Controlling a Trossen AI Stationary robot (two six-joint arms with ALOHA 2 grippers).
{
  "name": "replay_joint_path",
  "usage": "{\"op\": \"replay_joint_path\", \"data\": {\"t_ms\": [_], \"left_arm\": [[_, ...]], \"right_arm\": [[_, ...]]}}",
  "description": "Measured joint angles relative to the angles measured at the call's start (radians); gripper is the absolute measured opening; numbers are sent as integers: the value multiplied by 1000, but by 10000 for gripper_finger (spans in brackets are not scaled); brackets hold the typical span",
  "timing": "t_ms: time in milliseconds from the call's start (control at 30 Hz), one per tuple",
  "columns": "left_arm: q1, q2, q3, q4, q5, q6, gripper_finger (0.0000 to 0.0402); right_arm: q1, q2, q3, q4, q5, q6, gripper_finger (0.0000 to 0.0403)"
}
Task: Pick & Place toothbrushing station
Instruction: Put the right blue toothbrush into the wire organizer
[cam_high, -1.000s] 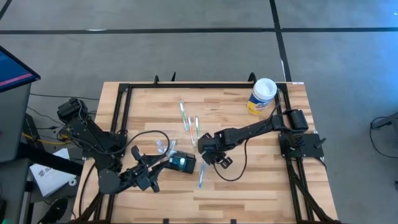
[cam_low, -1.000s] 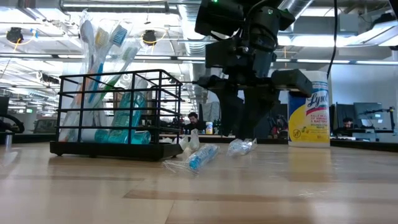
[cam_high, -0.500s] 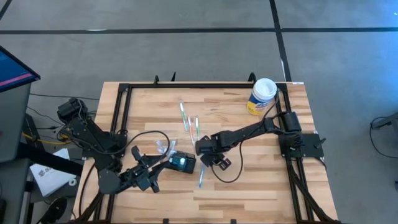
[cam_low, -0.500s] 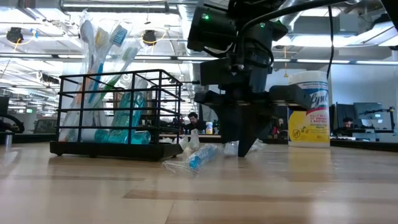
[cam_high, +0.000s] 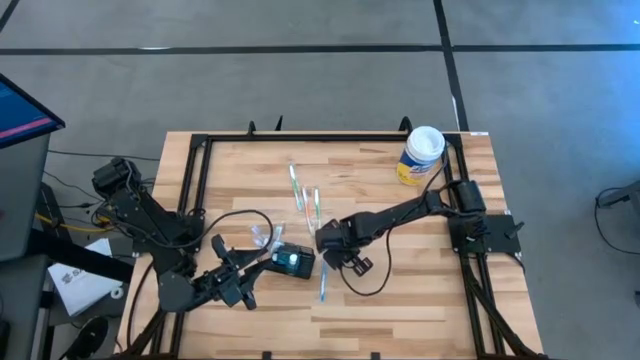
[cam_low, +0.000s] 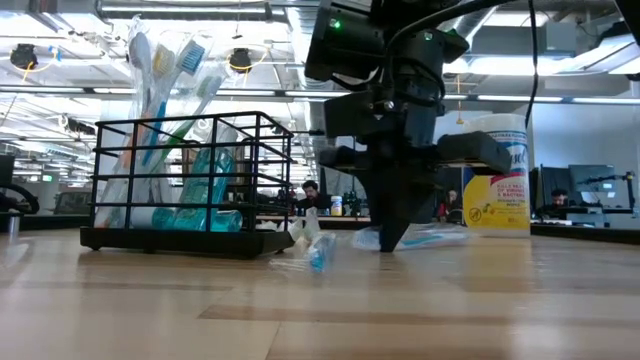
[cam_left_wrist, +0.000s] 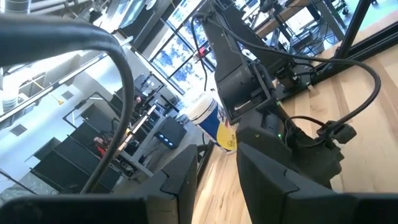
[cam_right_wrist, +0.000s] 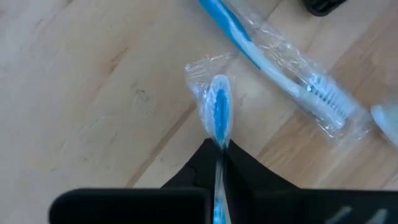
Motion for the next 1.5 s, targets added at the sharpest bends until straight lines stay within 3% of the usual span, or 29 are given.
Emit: {"op": "replay_joint_path", "data": {"t_ms": [767, 1333, 1500], "left_arm": [[0, 0, 0, 2, 0, -8, 106], [12, 0, 0, 11, 5, -8, 106], [33, 0, 0, 16, 100, -8, 106]], "right_arm": [[-20, -243, 1, 56, 5, 97, 1], [33, -351, 1, 386, 4, 116, 0], [46, -353, 1, 494, 4, 115, 0]]}}
